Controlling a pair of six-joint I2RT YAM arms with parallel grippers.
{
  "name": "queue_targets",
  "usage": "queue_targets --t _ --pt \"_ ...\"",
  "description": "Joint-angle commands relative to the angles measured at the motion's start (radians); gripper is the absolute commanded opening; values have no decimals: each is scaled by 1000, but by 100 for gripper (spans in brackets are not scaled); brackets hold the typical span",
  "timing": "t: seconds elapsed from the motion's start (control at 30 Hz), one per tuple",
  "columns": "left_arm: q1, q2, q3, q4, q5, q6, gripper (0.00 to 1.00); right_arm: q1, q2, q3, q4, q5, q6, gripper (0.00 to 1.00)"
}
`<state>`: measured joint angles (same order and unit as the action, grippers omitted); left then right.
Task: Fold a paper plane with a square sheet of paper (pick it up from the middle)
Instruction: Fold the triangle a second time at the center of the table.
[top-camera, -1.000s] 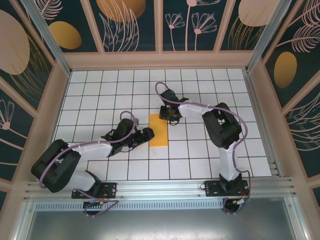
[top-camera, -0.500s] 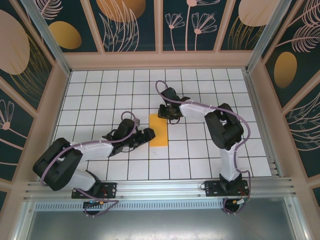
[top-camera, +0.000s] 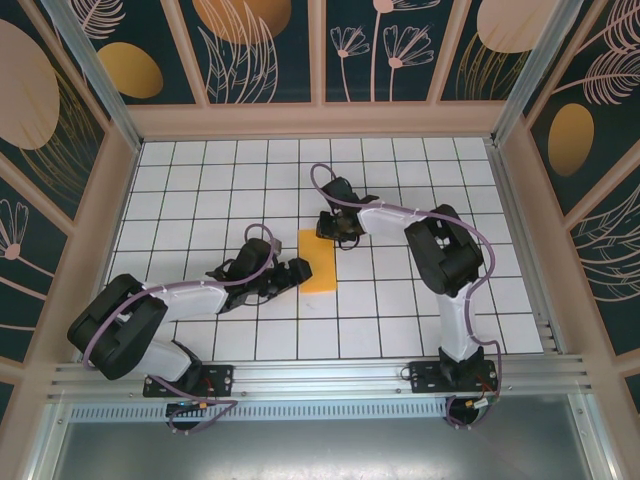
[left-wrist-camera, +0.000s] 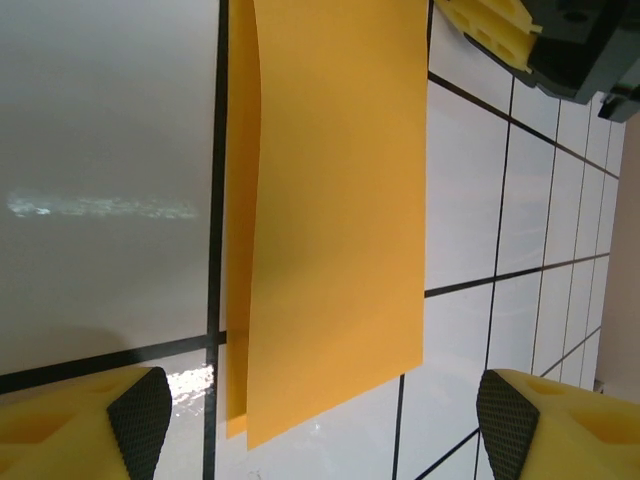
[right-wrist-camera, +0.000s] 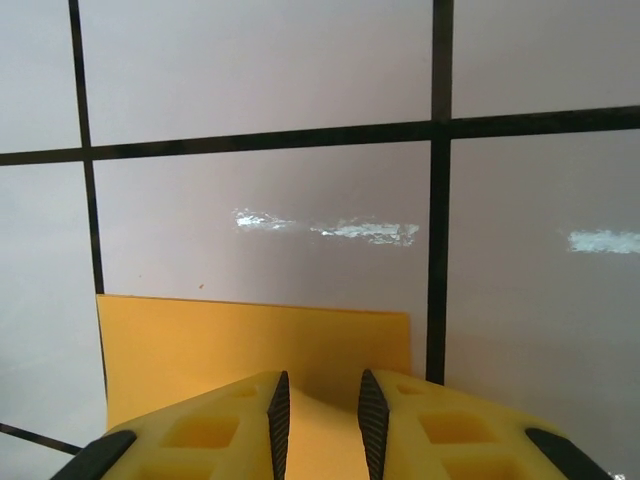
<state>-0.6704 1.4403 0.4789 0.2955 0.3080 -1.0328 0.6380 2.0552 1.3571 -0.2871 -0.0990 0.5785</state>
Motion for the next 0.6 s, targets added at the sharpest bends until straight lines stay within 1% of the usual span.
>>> queue_targets --t 0.0,0.37,0.43,0.57 --pt "-15 4 4 23 49 -12 82 -11 47 -44 -14 21 15 31" --pt "-31 29 12 88 104 -28 81 -15 51 -64 -6 14 23 31" --pt "-34 34 12 82 92 -34 82 -16 49 -66 -7 15 23 31" --pt "-34 29 22 24 34 -26 83 -17 49 -67 -6 14 22 31"
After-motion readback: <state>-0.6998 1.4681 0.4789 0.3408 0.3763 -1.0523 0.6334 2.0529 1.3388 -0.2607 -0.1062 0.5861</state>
